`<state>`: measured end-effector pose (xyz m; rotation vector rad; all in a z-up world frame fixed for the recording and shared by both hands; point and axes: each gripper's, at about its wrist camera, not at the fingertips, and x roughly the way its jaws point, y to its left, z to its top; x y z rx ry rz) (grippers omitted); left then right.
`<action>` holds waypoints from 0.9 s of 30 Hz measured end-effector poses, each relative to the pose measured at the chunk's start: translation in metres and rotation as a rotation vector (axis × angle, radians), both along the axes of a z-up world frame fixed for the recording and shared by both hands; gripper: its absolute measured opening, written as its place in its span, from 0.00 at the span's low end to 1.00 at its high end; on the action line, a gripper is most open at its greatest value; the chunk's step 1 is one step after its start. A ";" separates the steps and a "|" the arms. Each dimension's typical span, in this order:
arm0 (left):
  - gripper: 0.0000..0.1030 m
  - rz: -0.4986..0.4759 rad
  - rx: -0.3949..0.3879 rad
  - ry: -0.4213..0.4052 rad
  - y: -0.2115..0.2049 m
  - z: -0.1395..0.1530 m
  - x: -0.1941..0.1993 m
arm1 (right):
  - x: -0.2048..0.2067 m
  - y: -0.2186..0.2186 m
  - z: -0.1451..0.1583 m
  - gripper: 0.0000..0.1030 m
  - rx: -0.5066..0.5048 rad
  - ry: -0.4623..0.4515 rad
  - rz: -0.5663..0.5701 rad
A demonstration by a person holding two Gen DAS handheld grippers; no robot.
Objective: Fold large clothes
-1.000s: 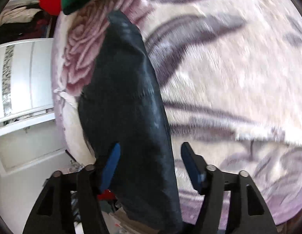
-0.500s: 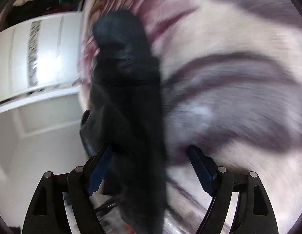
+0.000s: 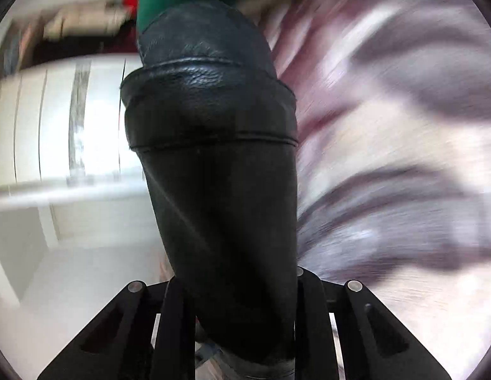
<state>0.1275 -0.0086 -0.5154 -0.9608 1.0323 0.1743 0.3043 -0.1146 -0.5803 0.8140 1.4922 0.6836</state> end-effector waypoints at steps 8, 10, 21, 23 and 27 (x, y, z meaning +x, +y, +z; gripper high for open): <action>0.06 -0.066 0.049 0.119 -0.059 -0.063 0.067 | 0.010 -0.091 -0.028 0.41 -0.002 0.099 -0.031; 0.02 -0.012 -0.009 0.110 -0.045 -0.080 0.058 | 0.011 -0.090 -0.046 0.58 0.017 0.119 -0.015; 0.04 0.005 -0.116 0.087 -0.038 -0.092 0.060 | -0.010 -0.028 -0.048 0.23 0.013 0.019 0.098; 0.04 0.002 -0.116 0.077 -0.040 -0.088 0.049 | -0.015 -0.022 -0.030 0.19 0.015 -0.033 0.106; 0.04 0.016 -0.149 0.055 -0.036 -0.091 0.040 | -0.035 0.015 0.020 0.18 0.008 -0.167 0.193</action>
